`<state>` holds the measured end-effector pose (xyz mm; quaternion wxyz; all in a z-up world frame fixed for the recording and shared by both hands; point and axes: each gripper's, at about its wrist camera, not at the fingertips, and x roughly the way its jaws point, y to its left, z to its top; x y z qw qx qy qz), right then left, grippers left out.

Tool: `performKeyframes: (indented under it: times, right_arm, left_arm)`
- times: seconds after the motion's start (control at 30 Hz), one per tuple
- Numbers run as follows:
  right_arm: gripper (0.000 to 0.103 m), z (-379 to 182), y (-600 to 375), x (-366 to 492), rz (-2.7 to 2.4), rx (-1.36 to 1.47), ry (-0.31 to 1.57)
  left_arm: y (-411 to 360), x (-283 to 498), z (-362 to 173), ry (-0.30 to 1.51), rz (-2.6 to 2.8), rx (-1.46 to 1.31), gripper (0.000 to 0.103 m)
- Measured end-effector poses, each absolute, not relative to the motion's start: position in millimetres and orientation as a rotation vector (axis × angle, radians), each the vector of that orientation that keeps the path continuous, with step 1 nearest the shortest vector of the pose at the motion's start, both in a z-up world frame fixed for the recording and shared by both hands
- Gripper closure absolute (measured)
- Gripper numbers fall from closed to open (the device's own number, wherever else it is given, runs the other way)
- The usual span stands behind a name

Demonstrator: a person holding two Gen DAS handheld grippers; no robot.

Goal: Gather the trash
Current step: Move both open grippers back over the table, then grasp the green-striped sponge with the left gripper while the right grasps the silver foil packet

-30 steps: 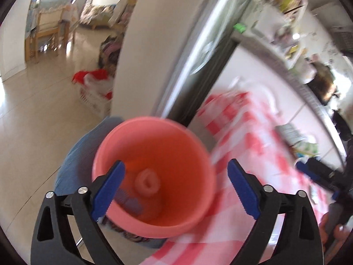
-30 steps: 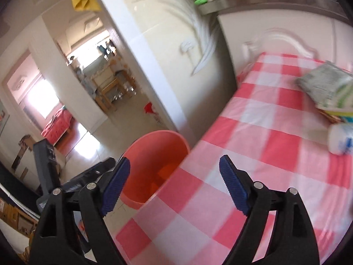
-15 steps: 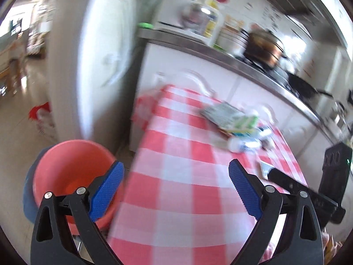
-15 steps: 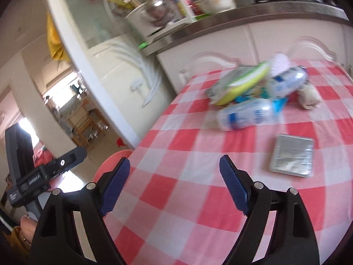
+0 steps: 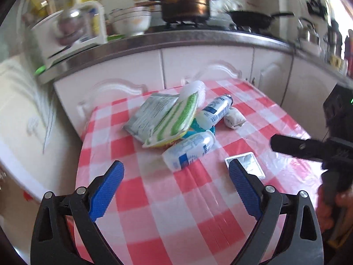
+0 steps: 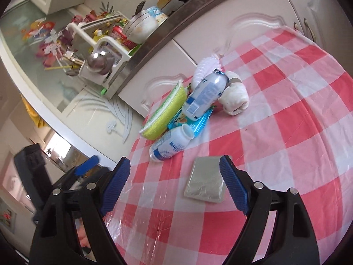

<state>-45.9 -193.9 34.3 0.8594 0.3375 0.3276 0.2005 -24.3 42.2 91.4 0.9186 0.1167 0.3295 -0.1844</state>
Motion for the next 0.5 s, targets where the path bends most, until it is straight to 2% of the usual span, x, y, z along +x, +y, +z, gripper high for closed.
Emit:
performKeyframes:
  times: [0.17, 0.5]
  right_arm:
    - [0.020, 29, -202, -37, 0.414, 0.661, 0.742]
    - [0.020, 17, -161, -34, 0.304, 0.349, 0.849]
  left_arm:
    - [14, 22, 69, 0.719, -0.372, 0.360, 0.008]
    - [-9, 65, 57, 0.719, -0.405, 0.399, 0.010]
